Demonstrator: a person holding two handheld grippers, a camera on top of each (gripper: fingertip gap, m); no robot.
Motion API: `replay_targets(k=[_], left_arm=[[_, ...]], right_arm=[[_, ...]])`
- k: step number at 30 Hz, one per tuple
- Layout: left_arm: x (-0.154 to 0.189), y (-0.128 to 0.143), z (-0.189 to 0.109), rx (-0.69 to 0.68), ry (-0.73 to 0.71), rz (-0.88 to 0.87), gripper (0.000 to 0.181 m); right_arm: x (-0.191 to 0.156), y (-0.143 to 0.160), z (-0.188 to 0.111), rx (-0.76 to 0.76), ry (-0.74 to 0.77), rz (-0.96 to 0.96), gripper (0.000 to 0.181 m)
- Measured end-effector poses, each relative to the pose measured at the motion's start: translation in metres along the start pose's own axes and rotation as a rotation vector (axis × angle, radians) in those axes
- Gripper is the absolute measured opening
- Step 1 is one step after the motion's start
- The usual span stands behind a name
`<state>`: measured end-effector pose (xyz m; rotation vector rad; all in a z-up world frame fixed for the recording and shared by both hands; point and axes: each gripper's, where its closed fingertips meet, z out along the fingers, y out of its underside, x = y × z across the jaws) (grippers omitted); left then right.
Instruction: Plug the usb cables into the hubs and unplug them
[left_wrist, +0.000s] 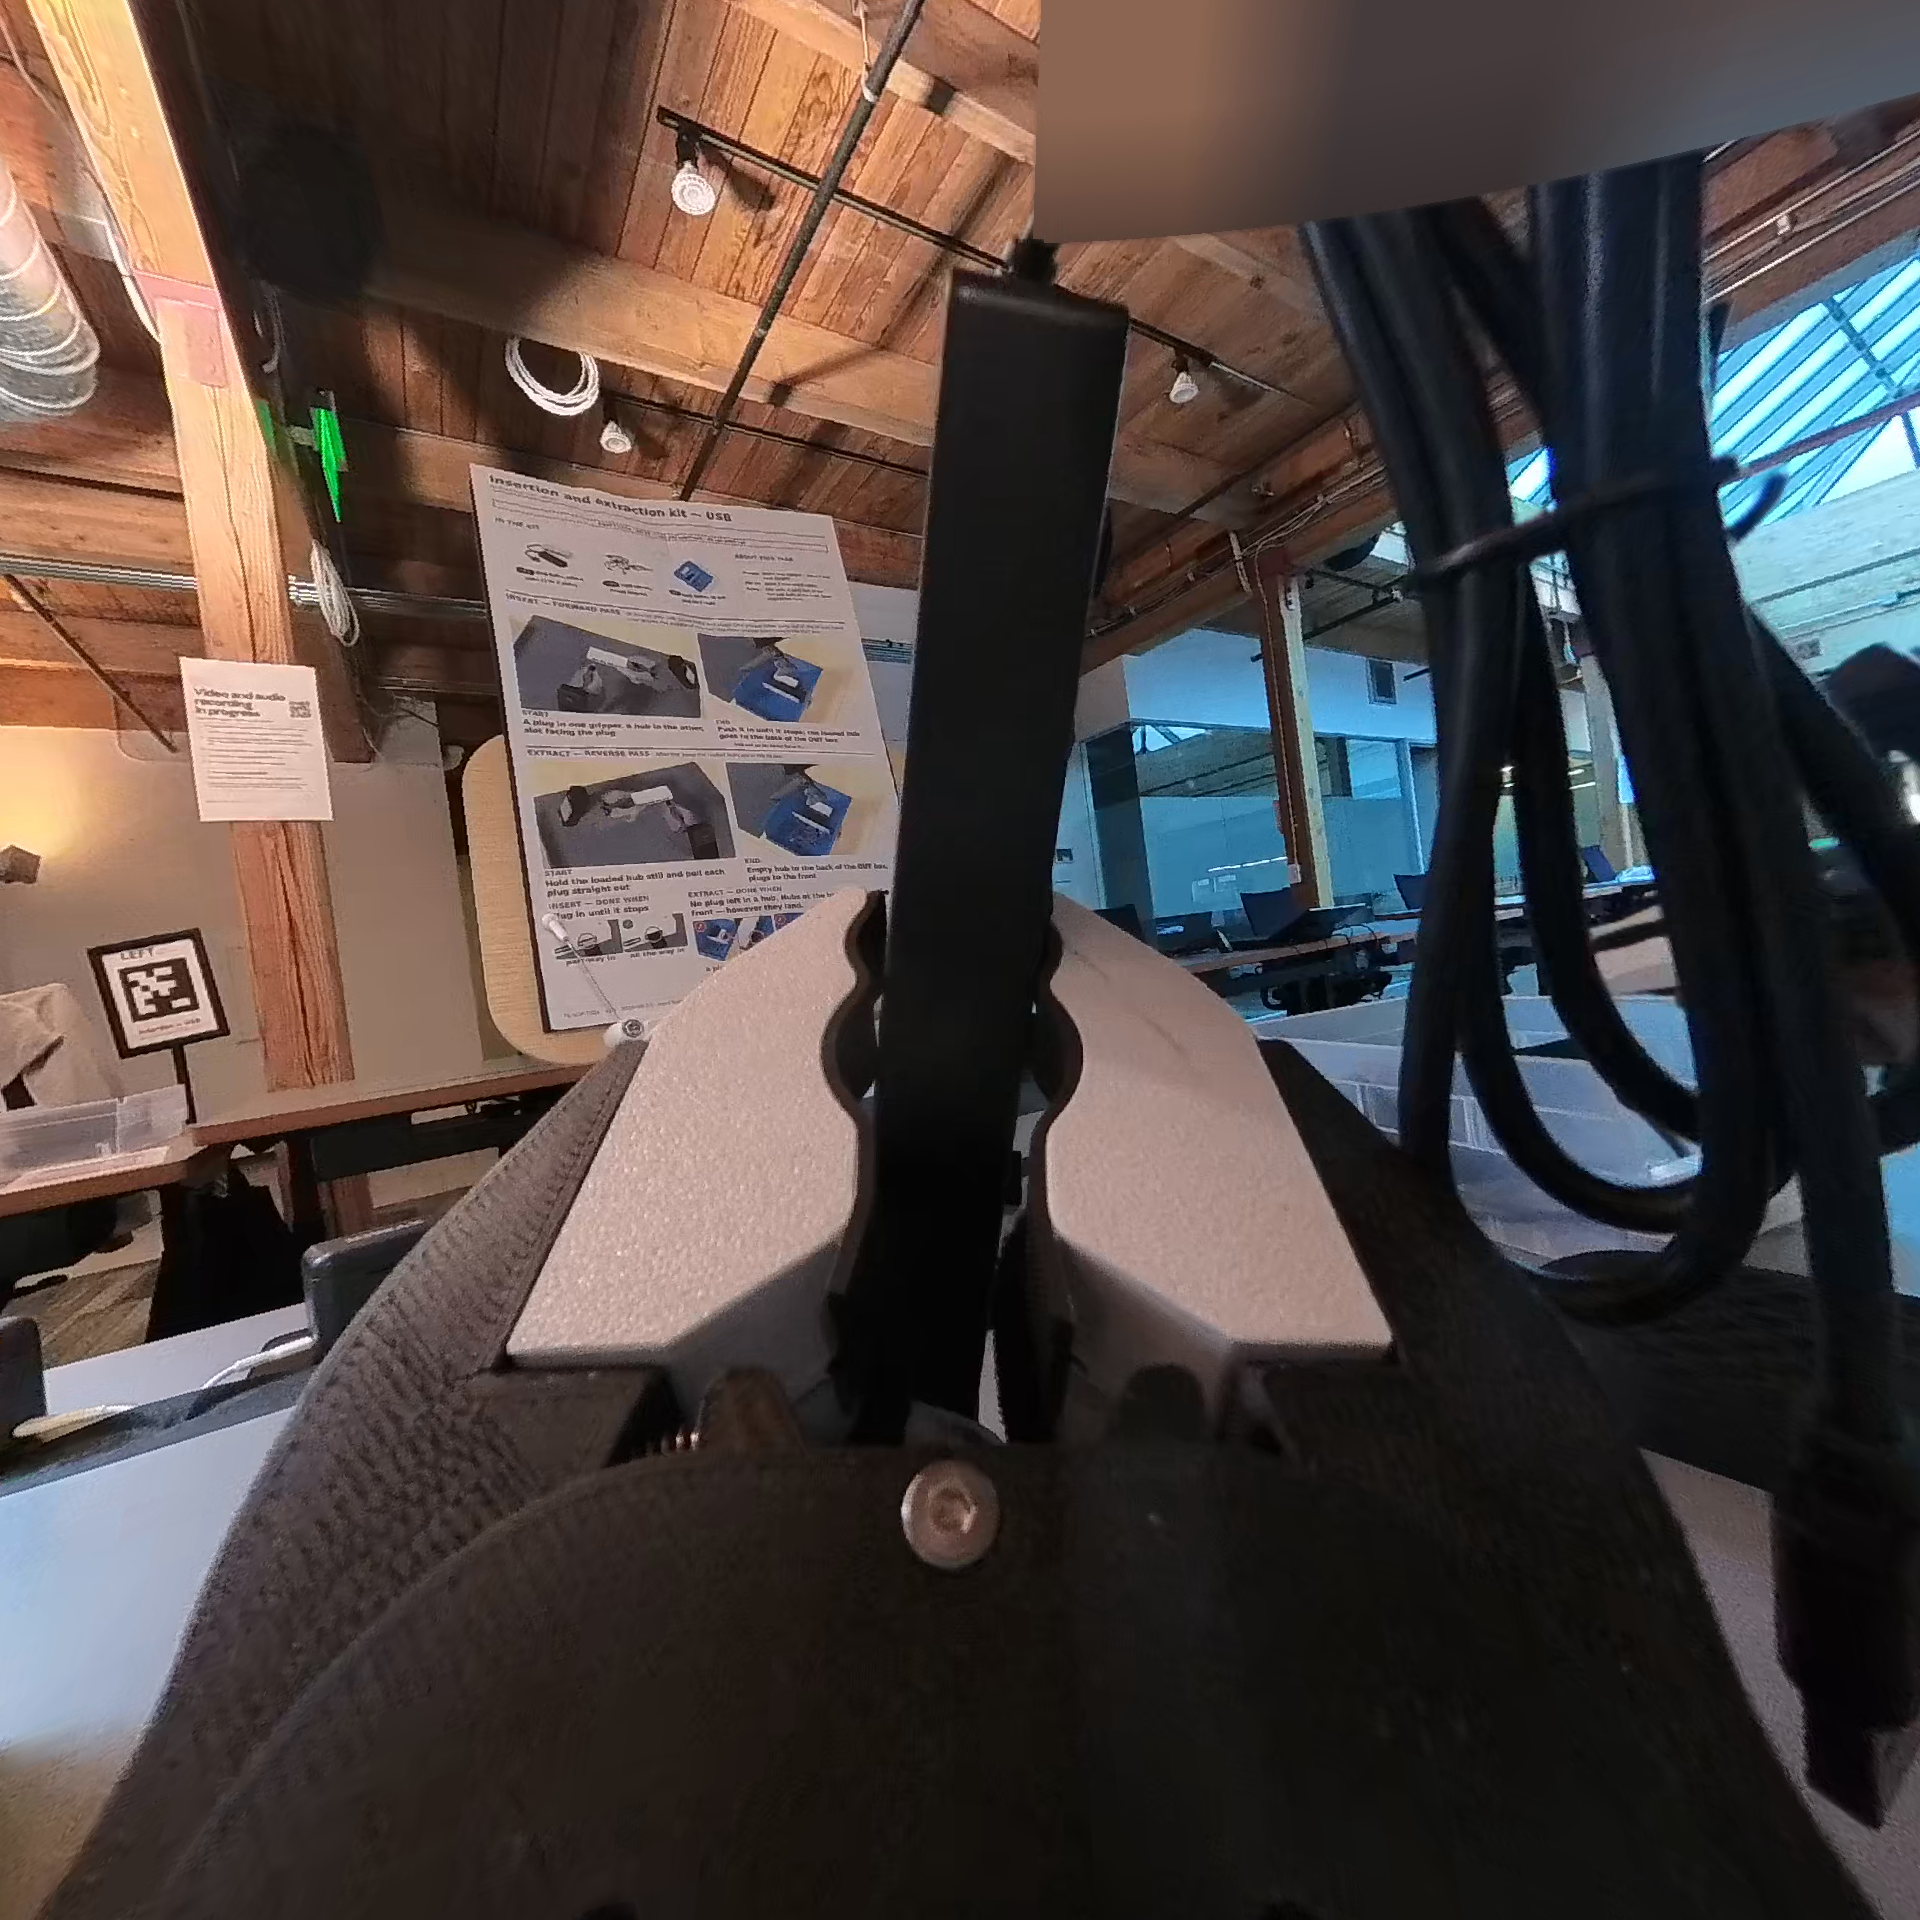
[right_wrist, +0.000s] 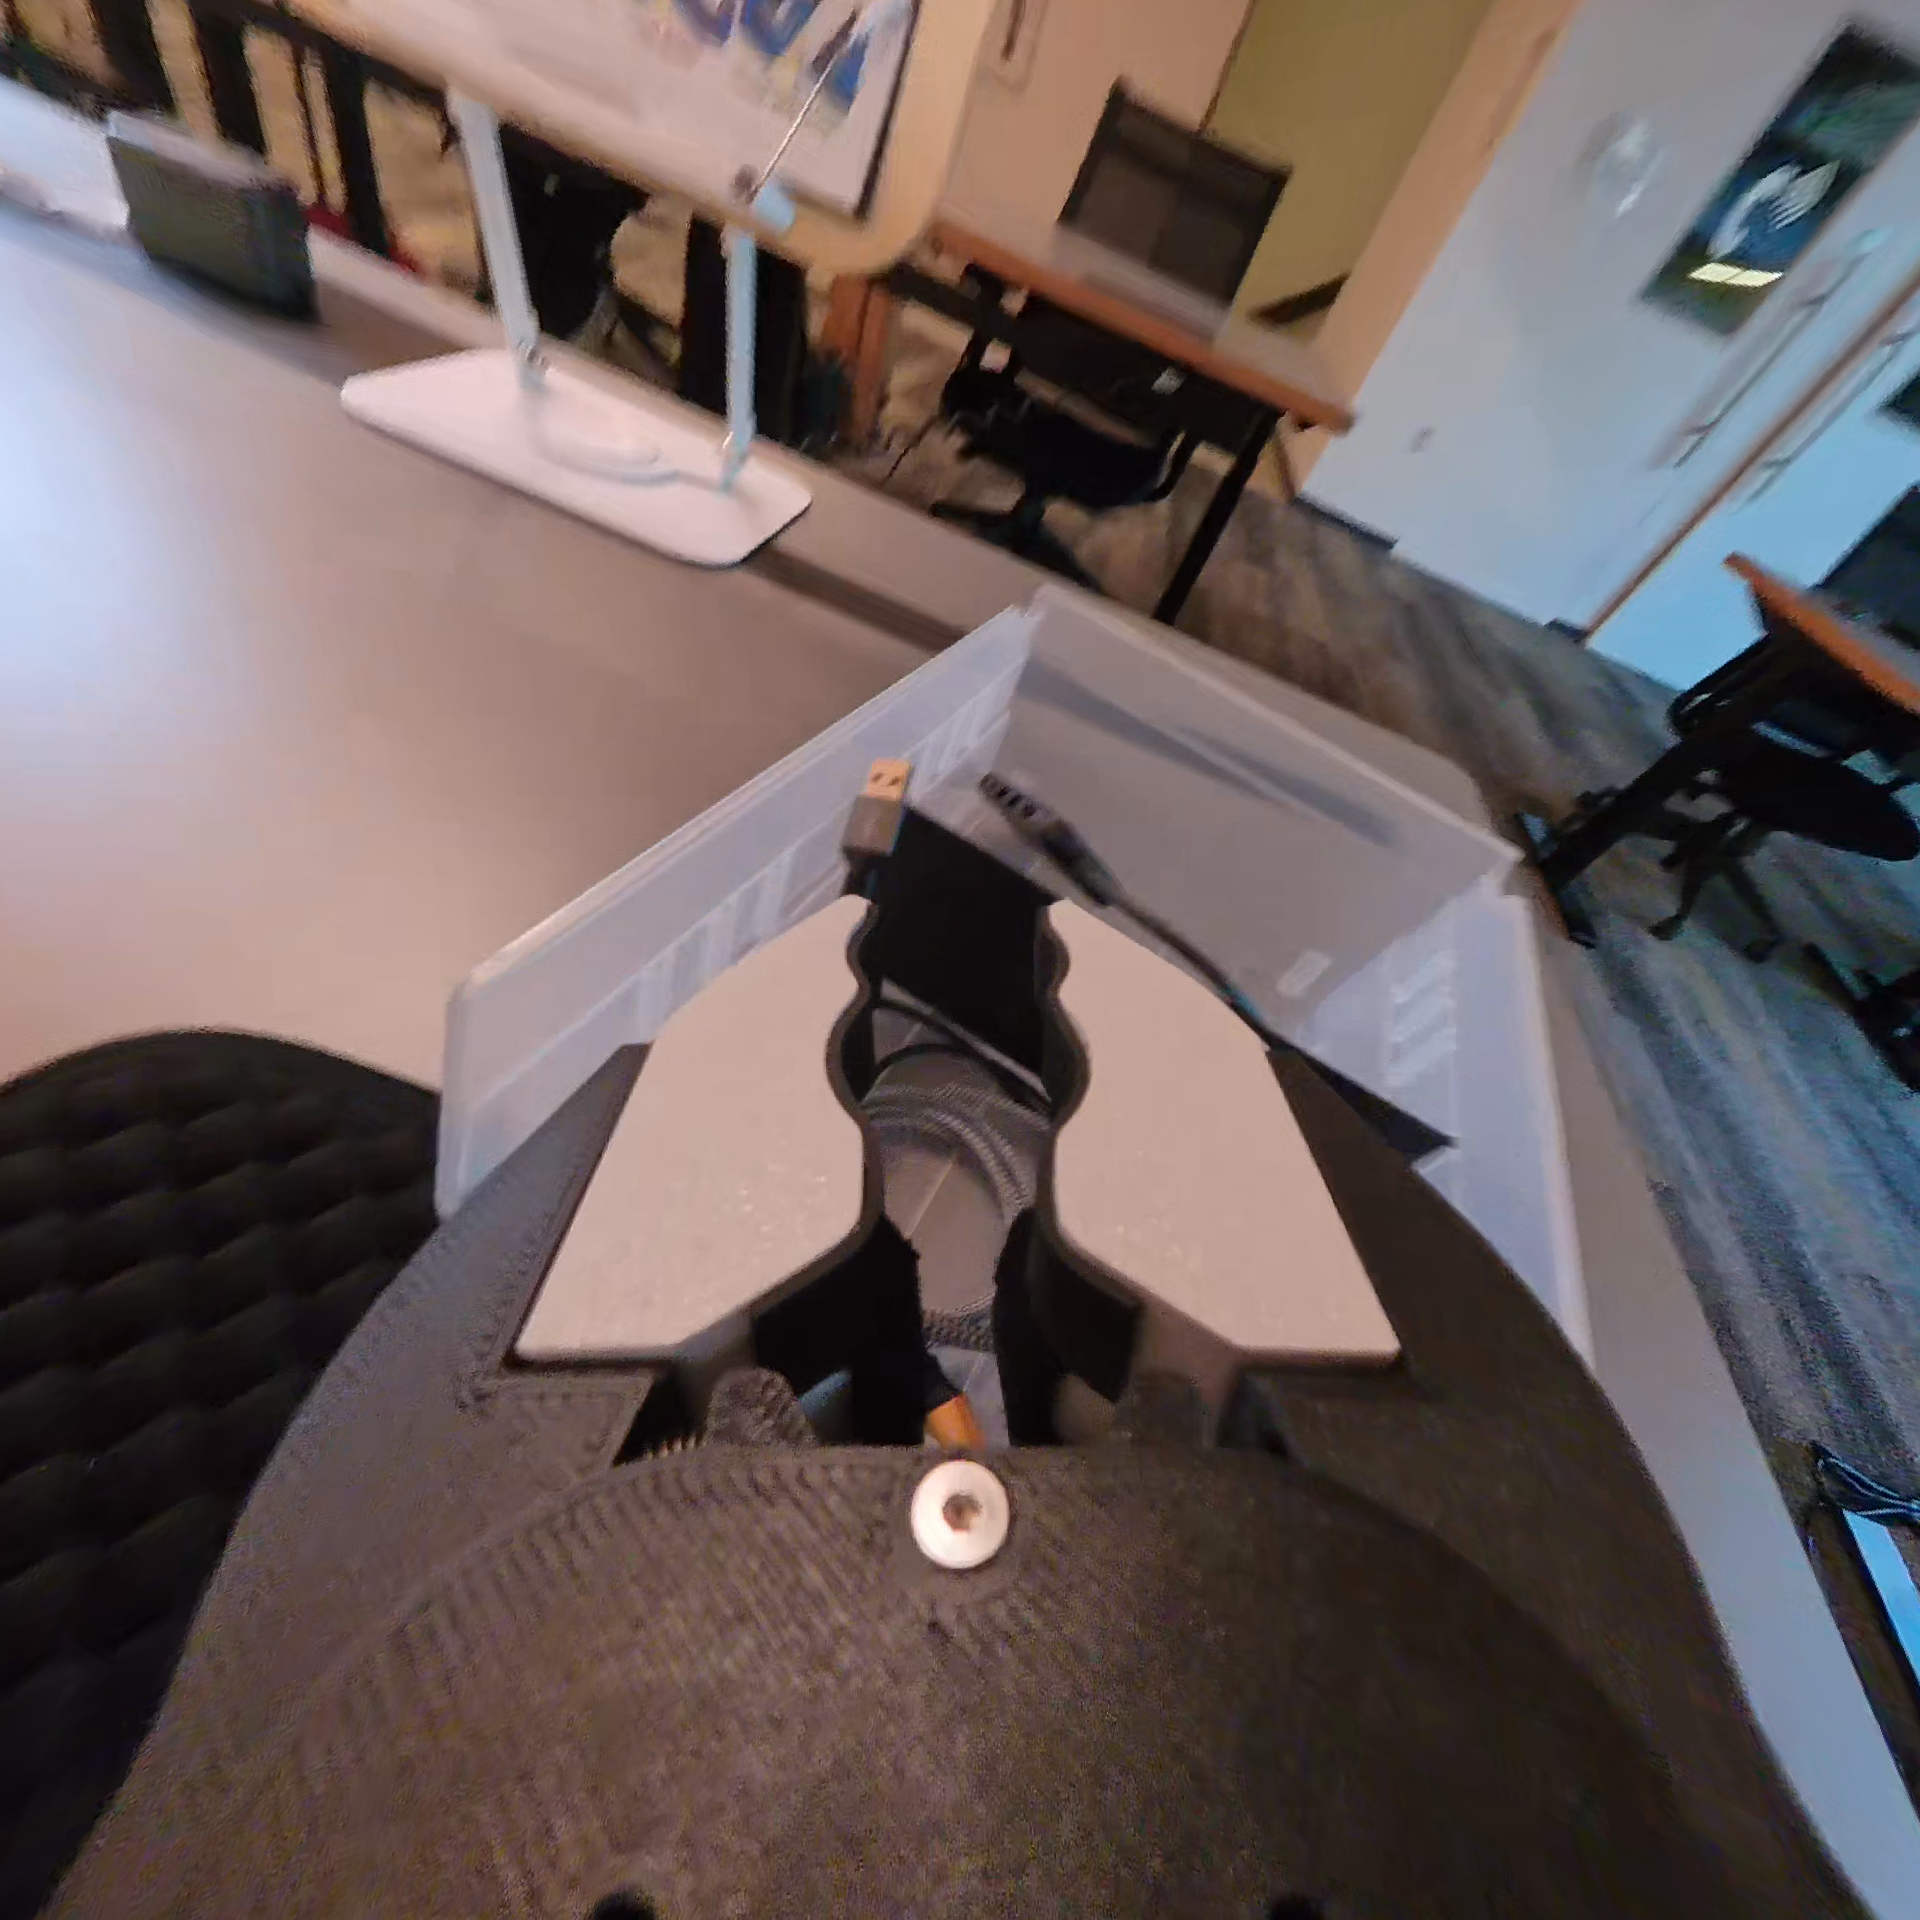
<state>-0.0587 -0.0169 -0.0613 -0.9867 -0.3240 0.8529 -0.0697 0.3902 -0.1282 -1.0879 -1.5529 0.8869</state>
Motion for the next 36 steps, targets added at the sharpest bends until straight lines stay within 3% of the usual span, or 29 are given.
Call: replay_targets(k=[4,8,10,18,21,23,27,31,36], left_arm=[[0.0,0.002,0.0,-0.009,0.001,0.0,0.026],[0.0,0.003,0.001,-0.016,0.003,-0.001,0.026],[0.0,0.004,0.001,-0.019,0.003,0.004,0.026],[0.003,0.007,0.002,-0.033,0.014,0.002,0.026],[0.002,0.007,0.002,-0.033,0.014,0.0,0.026],[0.002,0.008,0.003,-0.04,0.016,-0.017,0.026],[0.0,0.009,0.003,-0.037,0.019,-0.06,0.026],[0.008,0.008,0.003,-0.024,0.106,-0.171,0.026],[0.046,0.008,0.001,-0.058,0.411,-0.38,0.026]], right_arm=[[-0.029,0.032,0.02,-0.242,-0.143,-0.087,0.02],[-0.041,0.066,0.044,-0.497,-0.228,-0.053,0.019],[-0.049,0.073,0.049,-0.549,-0.272,-0.039,0.004],[-0.035,0.104,0.028,-0.769,-0.226,-0.075,0.003],[-0.026,0.087,0.027,-0.649,-0.167,-0.082,0.027],[-0.018,0.061,0.025,-0.5,-0.084,-0.08,0.037],[-0.045,-0.03,0.008,0.014,-0.048,-0.051,0.044],[-0.145,-0.11,-0.028,0.453,-0.375,-0.123,0.052],[-0.265,-0.154,-0.08,0.733,-0.876,-0.173,0.07]])
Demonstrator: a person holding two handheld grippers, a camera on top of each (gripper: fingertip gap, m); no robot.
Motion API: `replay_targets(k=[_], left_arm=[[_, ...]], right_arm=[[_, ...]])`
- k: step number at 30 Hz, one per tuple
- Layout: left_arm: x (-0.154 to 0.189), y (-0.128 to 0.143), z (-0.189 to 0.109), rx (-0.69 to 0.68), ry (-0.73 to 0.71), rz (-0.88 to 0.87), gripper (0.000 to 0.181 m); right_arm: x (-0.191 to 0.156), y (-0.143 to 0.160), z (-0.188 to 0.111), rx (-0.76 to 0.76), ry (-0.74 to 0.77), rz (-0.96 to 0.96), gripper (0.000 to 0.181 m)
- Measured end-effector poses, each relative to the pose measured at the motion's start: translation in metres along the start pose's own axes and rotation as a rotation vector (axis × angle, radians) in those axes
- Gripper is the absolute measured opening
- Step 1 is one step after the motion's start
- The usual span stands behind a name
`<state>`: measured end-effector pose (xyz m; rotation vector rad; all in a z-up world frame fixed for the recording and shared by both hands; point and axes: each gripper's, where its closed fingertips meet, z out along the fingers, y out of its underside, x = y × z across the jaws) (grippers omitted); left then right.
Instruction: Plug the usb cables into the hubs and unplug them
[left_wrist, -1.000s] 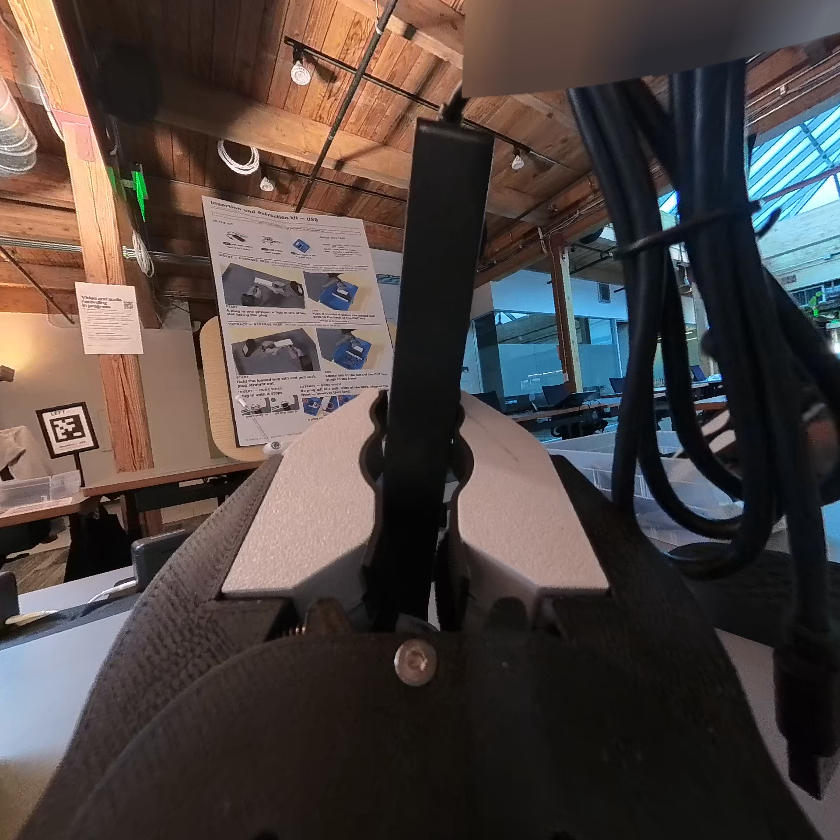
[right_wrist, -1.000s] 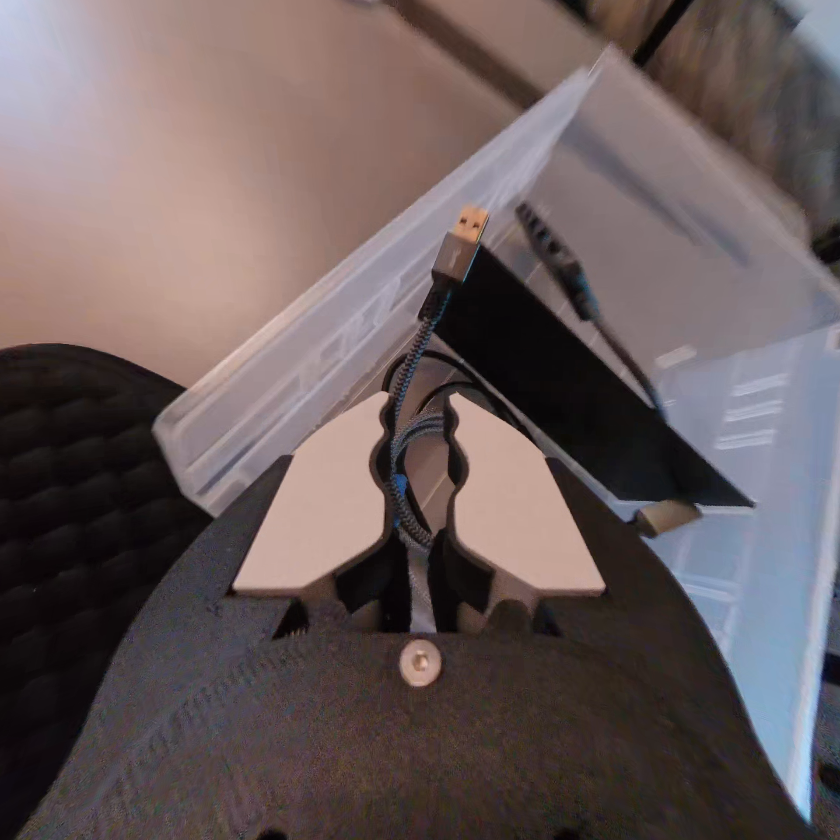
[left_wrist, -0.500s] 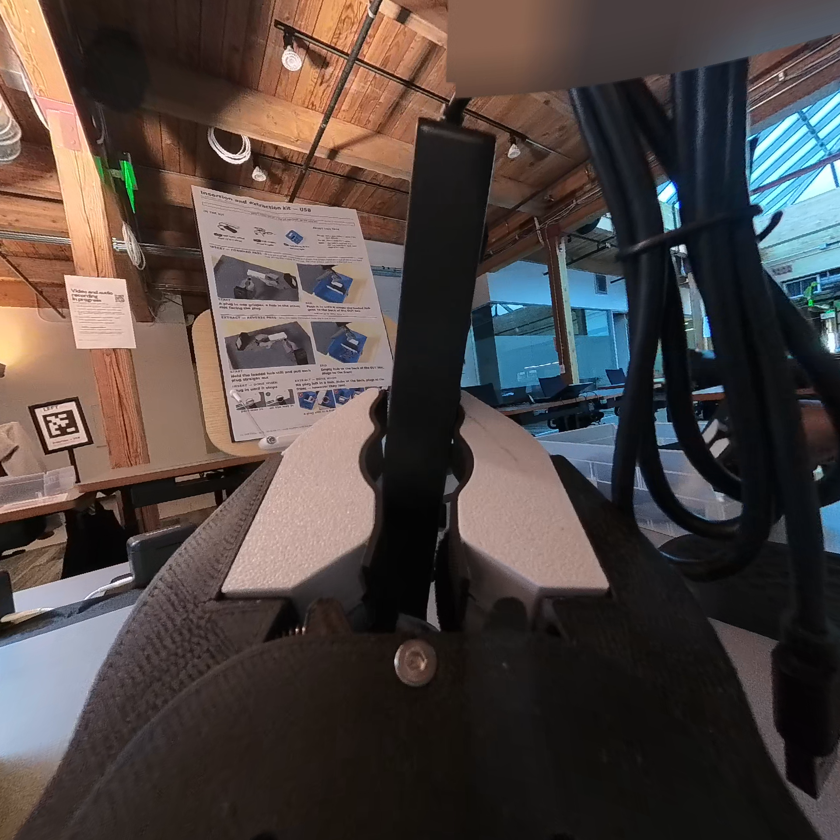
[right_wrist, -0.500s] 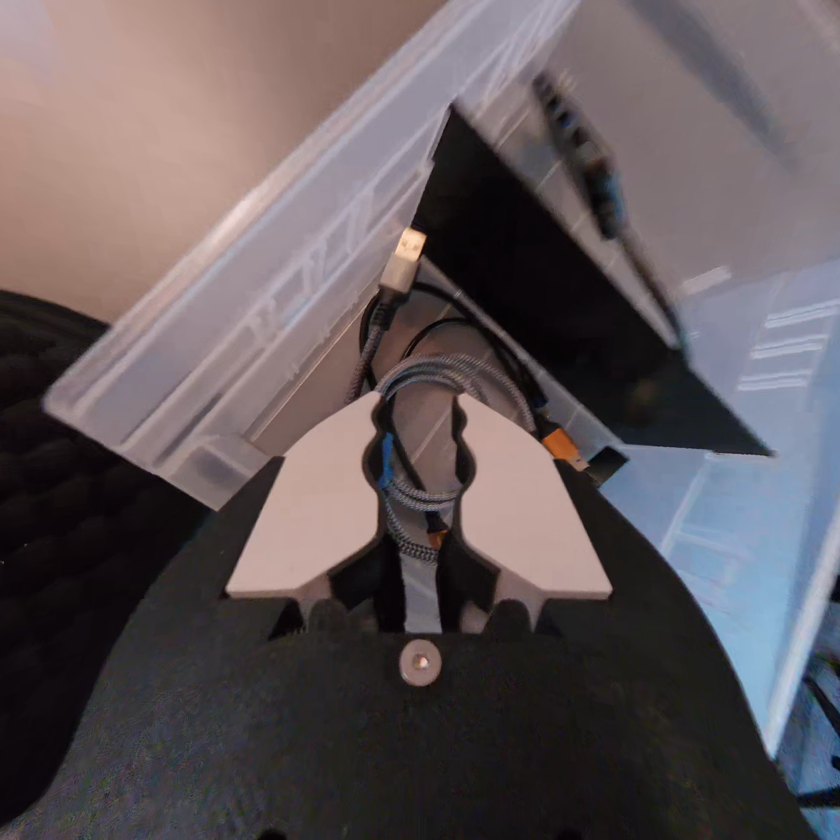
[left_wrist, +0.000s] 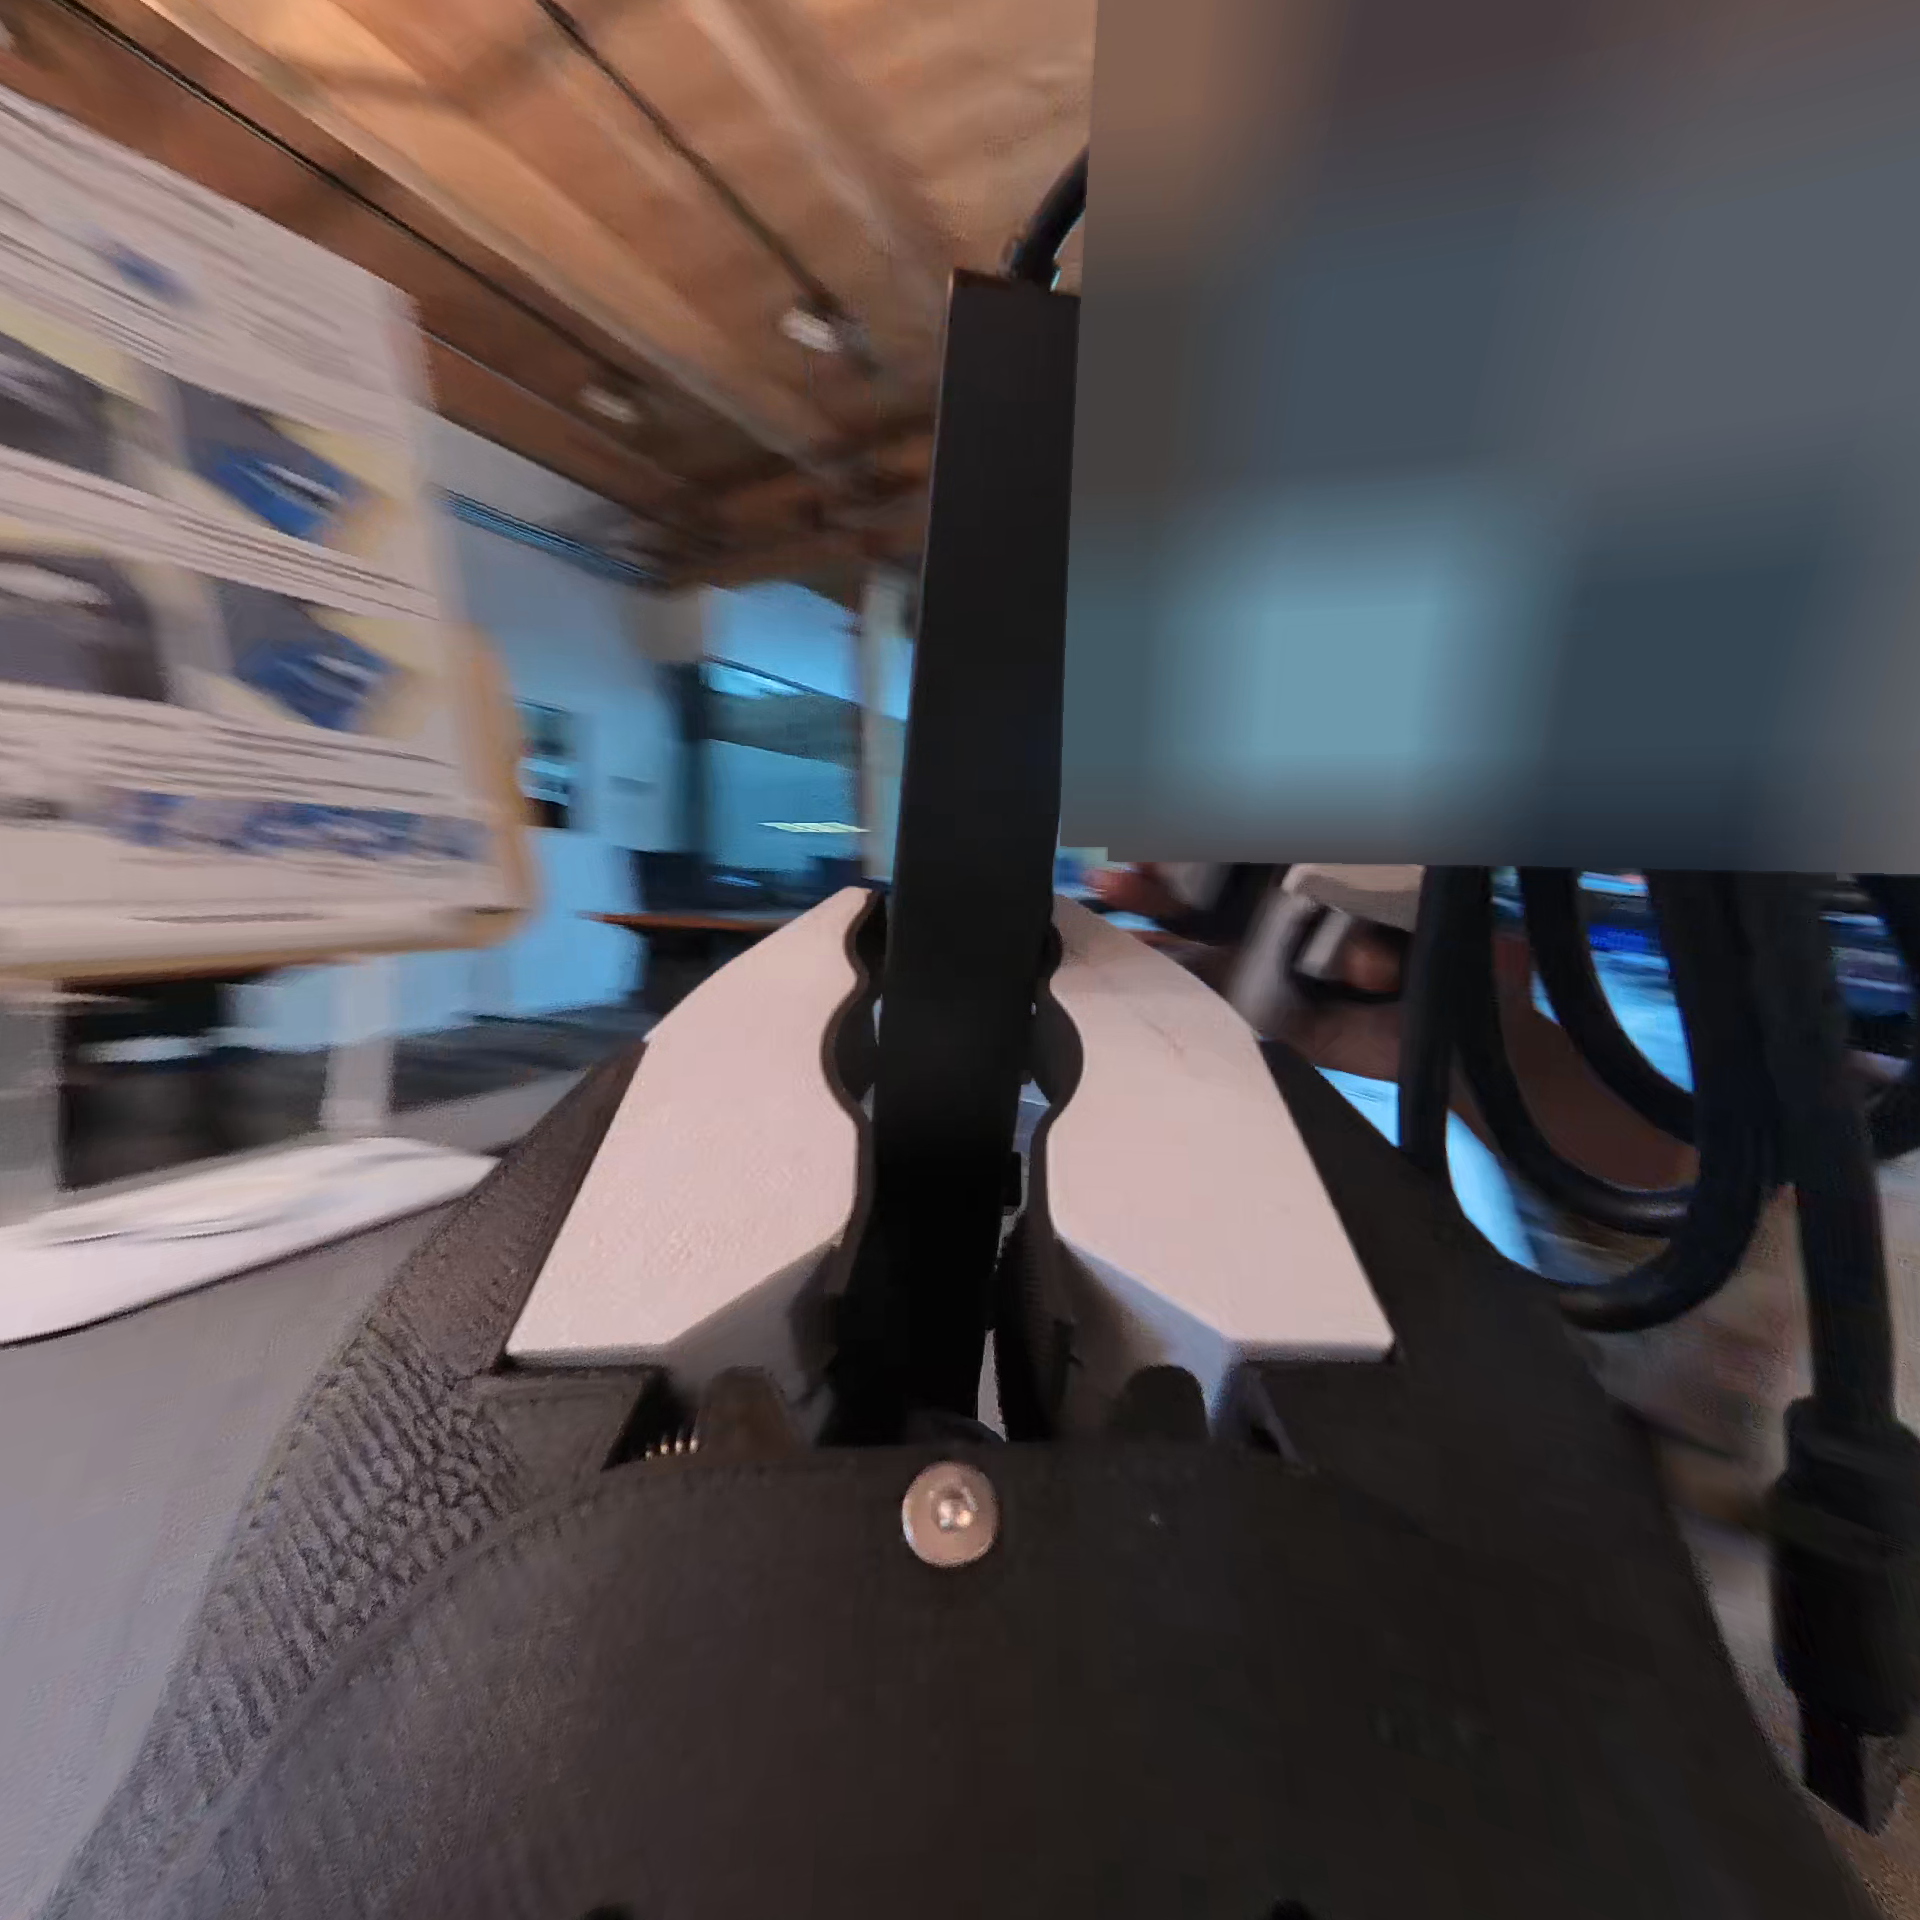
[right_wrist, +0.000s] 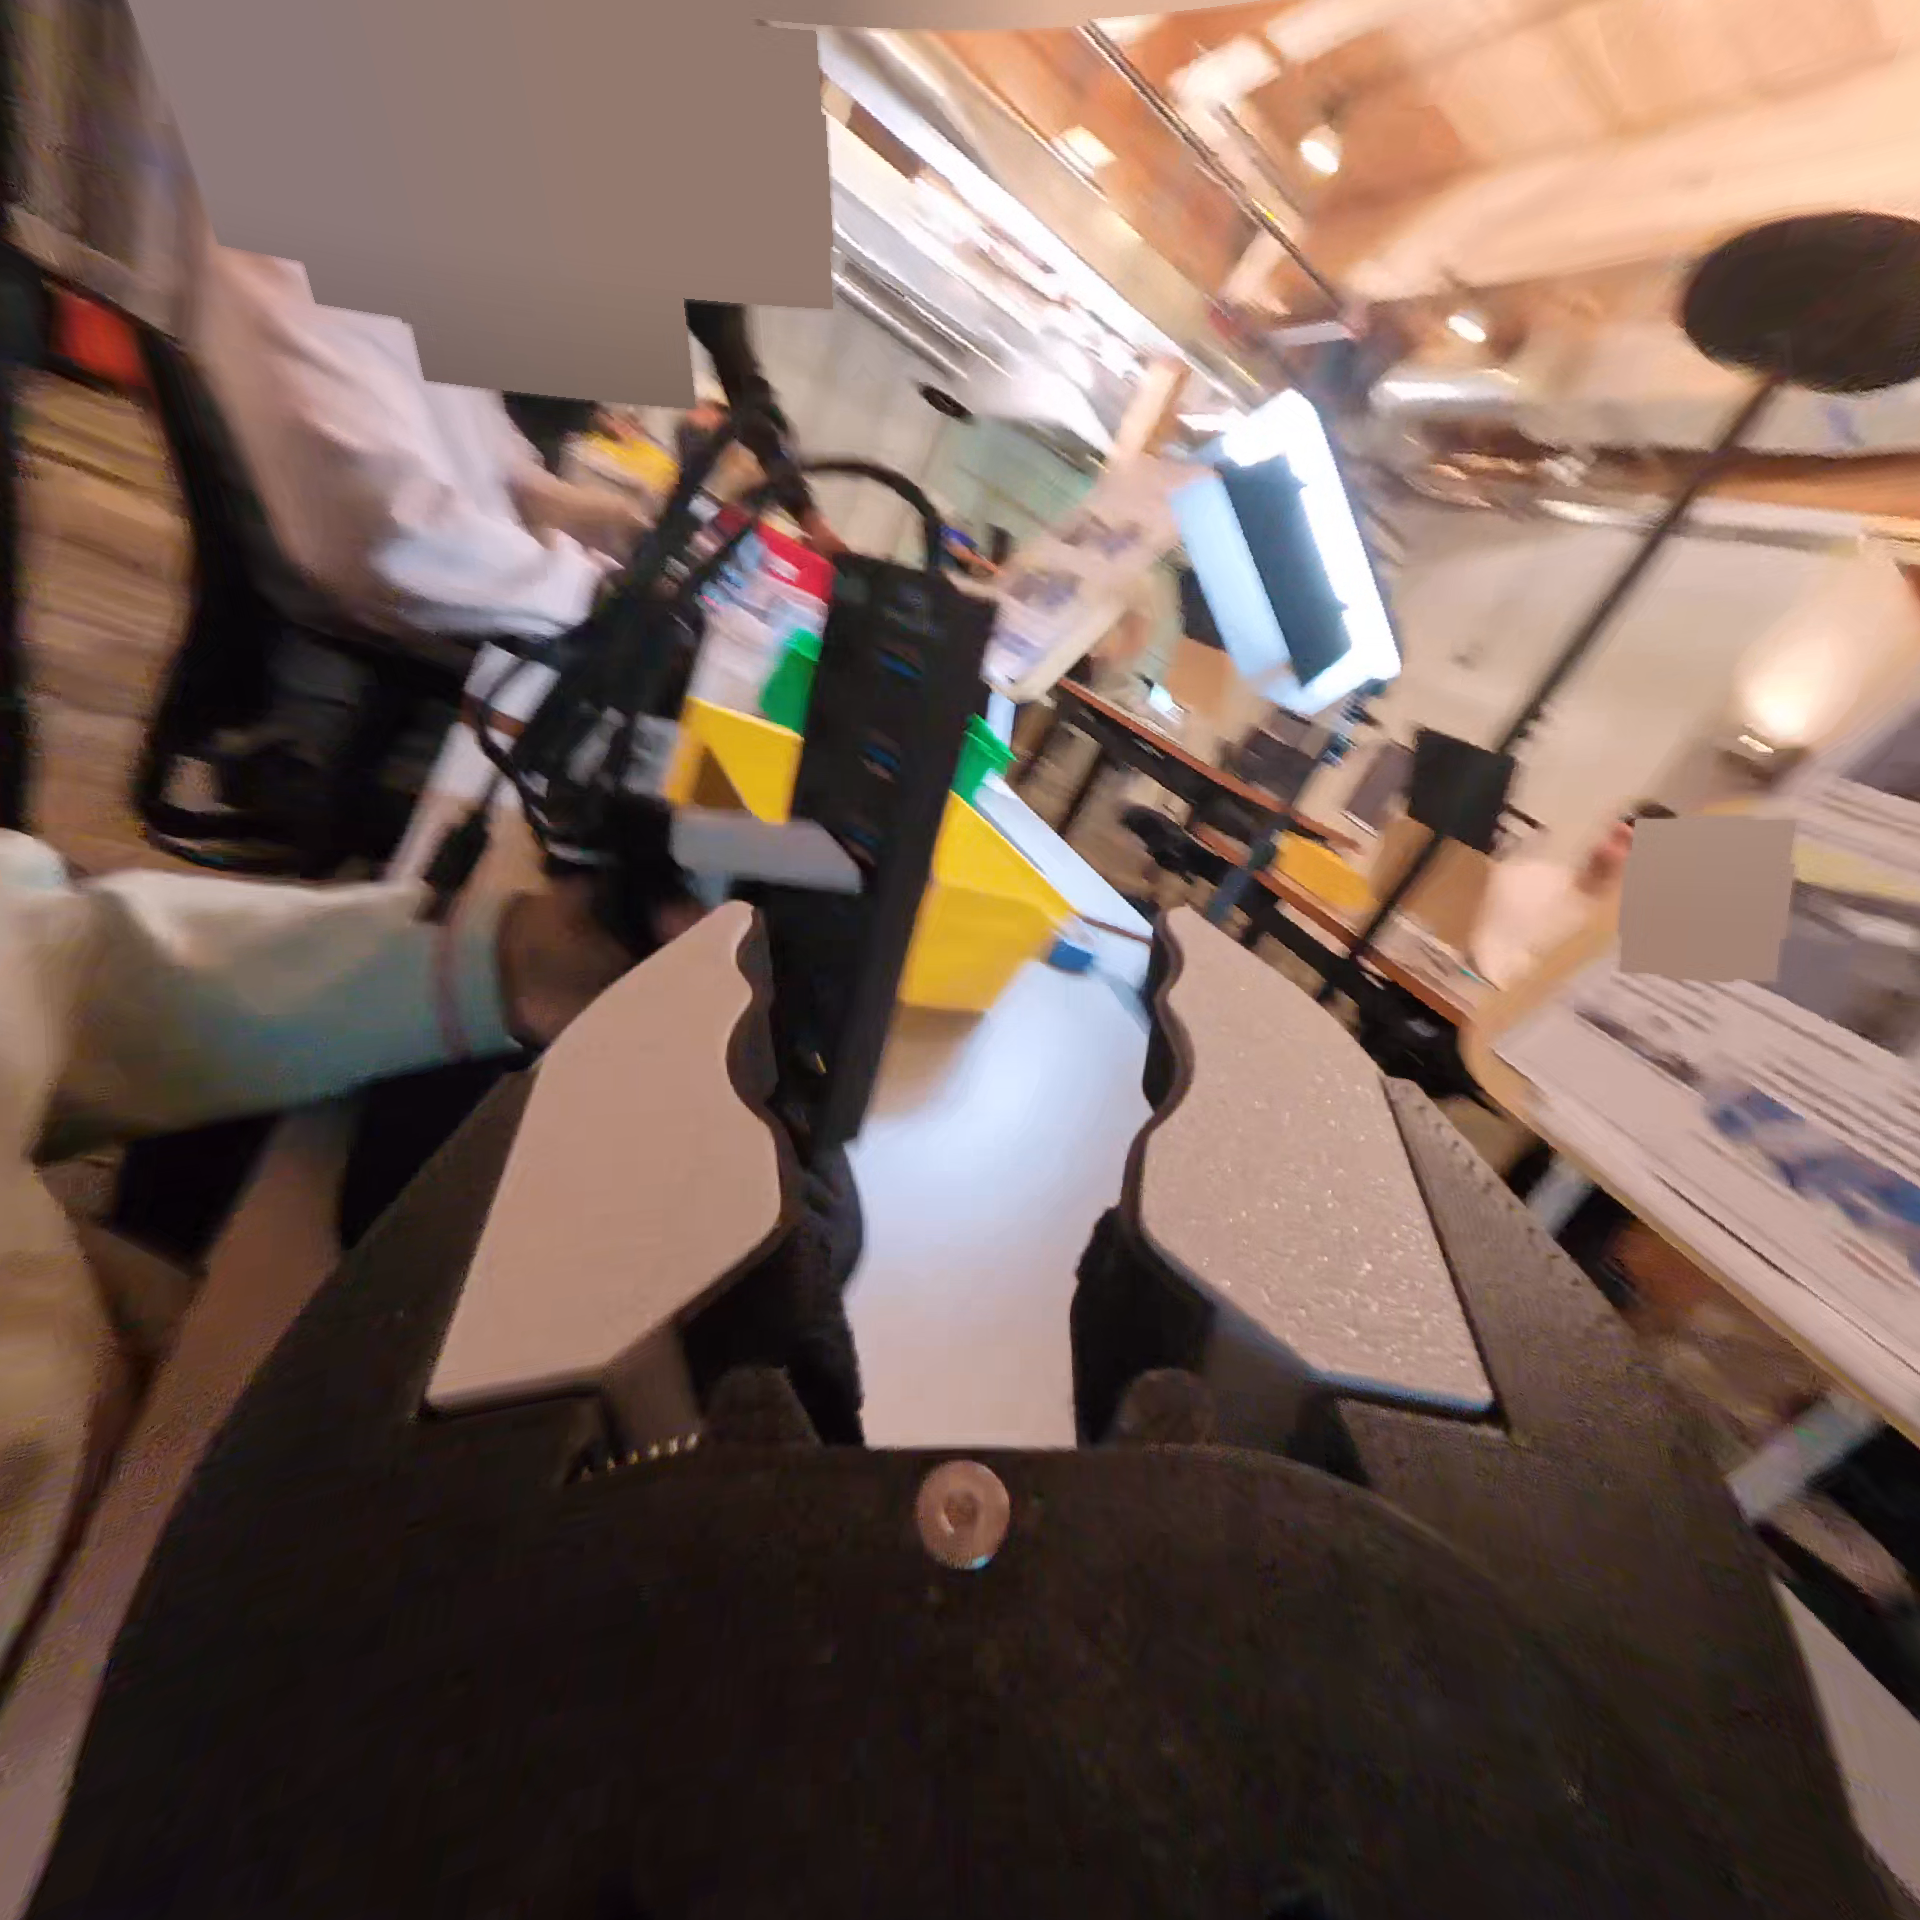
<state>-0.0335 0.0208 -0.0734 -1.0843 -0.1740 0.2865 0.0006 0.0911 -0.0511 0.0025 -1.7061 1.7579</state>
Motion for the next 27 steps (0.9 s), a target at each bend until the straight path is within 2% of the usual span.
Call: replay_targets(k=[3,7,11,13,15,19,22,27], left_arm=[[0.022,0.008,0.004,-0.051,0.147,-0.036,0.026],[0.036,0.018,0.005,-0.116,0.232,-0.026,0.026],[0.046,0.032,0.006,-0.201,0.291,-0.023,0.026],[0.049,0.039,0.007,-0.239,0.307,-0.009,0.026],[0.046,0.037,0.01,-0.212,0.273,-0.007,0.029],[0.011,0.004,0.005,-0.002,0.053,0.026,0.043],[-0.018,-0.019,-0.008,0.145,-0.113,0.007,0.048],[-0.036,-0.021,-0.013,0.16,-0.248,0.048,0.064]], right_arm=[[-0.025,-0.019,0.026,0.109,-0.153,0.036,0.074],[-0.033,-0.034,0.046,0.173,-0.236,0.097,0.064],[-0.036,-0.028,0.054,0.095,-0.272,0.022,0.036],[-0.038,-0.026,0.051,0.049,-0.304,0.014,0.031],[-0.034,-0.027,0.046,0.03,-0.293,0.024,0.029],[0.012,-0.043,0.022,0.046,-0.068,-0.021,0.026],[0.065,-0.06,-0.015,0.042,0.167,-0.047,0.025],[0.155,-0.075,-0.101,-0.07,0.564,-0.132,0.024]])
